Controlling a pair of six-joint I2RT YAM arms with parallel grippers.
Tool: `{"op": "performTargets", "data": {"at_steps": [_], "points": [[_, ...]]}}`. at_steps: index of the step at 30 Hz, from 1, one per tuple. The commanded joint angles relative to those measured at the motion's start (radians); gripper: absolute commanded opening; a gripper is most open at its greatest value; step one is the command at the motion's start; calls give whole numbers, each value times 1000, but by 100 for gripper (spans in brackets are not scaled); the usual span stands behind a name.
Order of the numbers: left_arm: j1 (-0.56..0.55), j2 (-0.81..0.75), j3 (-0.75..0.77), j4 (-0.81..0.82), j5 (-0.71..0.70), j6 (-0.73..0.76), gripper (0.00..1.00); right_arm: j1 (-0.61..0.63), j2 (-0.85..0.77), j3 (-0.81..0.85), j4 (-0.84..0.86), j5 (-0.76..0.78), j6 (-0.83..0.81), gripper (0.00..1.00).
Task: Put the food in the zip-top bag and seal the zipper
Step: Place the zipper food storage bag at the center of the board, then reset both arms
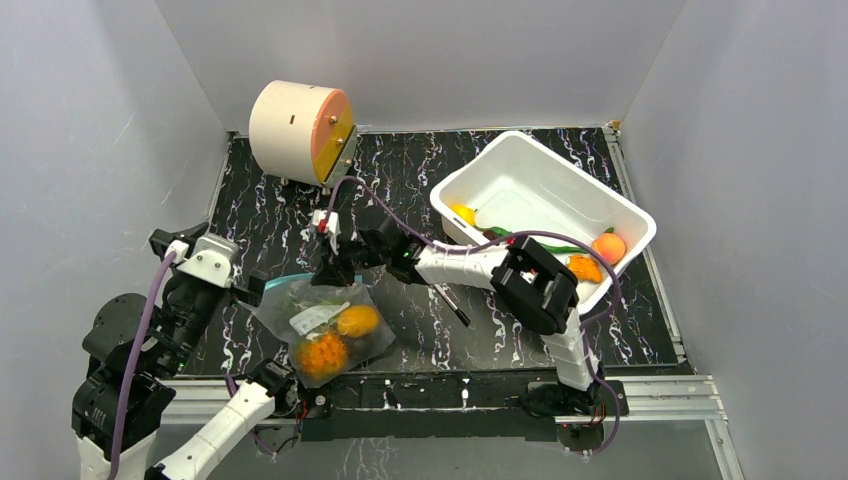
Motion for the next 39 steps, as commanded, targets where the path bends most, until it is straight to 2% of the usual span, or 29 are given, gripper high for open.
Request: {"op": "performTargets", "data": {"at_steps": [1,7,13,14,17,19,22,24,27,31,36,39], "points": [[2,5,-5,26,-2,12,98,-59,27,101,-5,64,-67,5],[2,3,-29,23,-1,16,99,-130,122,214,-40,44,-81,6],[2,-8,-80,11,-22,32,98,-188,197,281,10,44,-15,10],[2,-6,-85,10,-27,33,98,-195,208,303,-3,44,-14,14],[1,8,-96,18,-21,32,98,-210,219,347,-26,74,-15,36],[1,14,-115,32,-14,36,98,-224,207,358,-24,93,2,43],[1,19,-169,74,-7,42,98,-250,168,341,-22,113,41,56],[2,24,-203,98,4,22,98,-260,124,297,-21,145,59,70],[1,27,-265,154,8,-74,98,-265,49,241,-70,234,53,78],[2,23,-348,250,-57,-262,98,-266,-46,214,-236,396,51,97],[1,90,-356,263,-167,-500,98,-268,-163,203,-472,527,108,98],[2,150,-333,241,-175,-562,98,-269,-260,164,-565,604,111,98]]}}
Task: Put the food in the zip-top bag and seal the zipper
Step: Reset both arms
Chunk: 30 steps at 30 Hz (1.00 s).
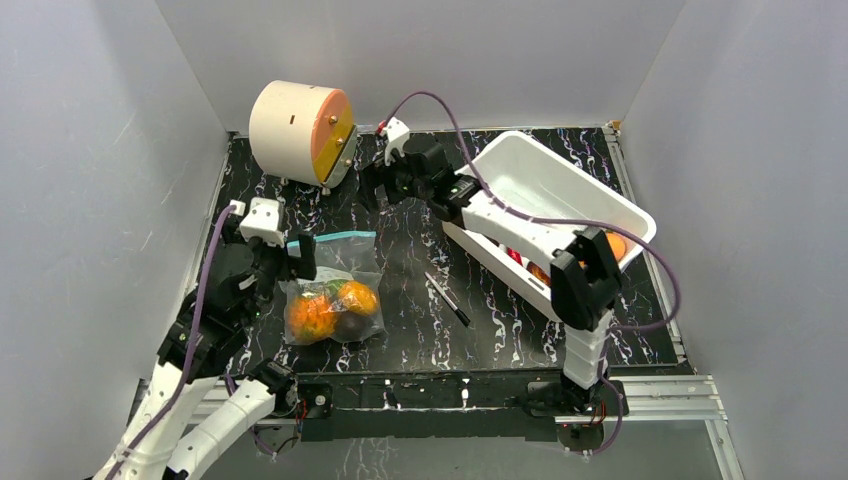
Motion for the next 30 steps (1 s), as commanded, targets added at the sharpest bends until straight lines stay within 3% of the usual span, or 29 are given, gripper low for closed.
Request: {"op": "performTargets", "data": {"at_steps": [1,8,17,23,30], "points": [[1,80,41,18,-71,-201,99,-1,-168,-59,-175,189,40,98],[2,177,78,24,-19,-362,98,-2,-445,-222,-268,414,204,98],[1,181,97,101,49,-355,98,-2,-808,-383,-354,532,285,98],[1,210,123,96,81,-381,98,-1,-918,-416,-431,588,349,98],[2,215,67,104,69,-383,98,-2,-990,-470,-374,599,388,98]]}}
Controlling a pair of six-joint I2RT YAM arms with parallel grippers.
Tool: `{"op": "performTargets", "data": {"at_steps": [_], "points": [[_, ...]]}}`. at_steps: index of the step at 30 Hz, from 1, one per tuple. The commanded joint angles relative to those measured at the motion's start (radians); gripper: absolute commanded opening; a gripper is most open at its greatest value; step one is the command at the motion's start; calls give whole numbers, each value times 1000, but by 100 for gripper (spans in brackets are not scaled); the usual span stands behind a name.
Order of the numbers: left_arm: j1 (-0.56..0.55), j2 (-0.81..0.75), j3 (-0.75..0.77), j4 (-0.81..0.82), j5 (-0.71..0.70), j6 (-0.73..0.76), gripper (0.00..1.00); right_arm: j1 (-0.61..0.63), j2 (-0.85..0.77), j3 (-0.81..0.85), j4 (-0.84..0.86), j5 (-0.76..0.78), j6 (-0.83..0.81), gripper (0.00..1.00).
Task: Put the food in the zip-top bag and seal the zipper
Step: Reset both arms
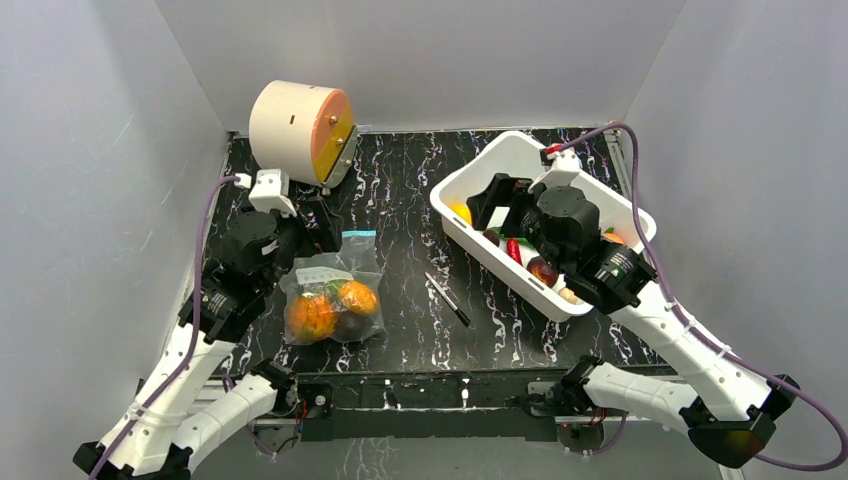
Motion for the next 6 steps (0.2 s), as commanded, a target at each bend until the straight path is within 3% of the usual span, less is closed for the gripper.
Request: {"op": "performTargets", "data": {"at_steps": [1,6], "points": [[2,17,-12,6,-11,-6,98,-2,-28,-12,43,37,43,98],[2,26,6,-26,-41,35,98,-1,-30,-39,56,26,56,98]]}}
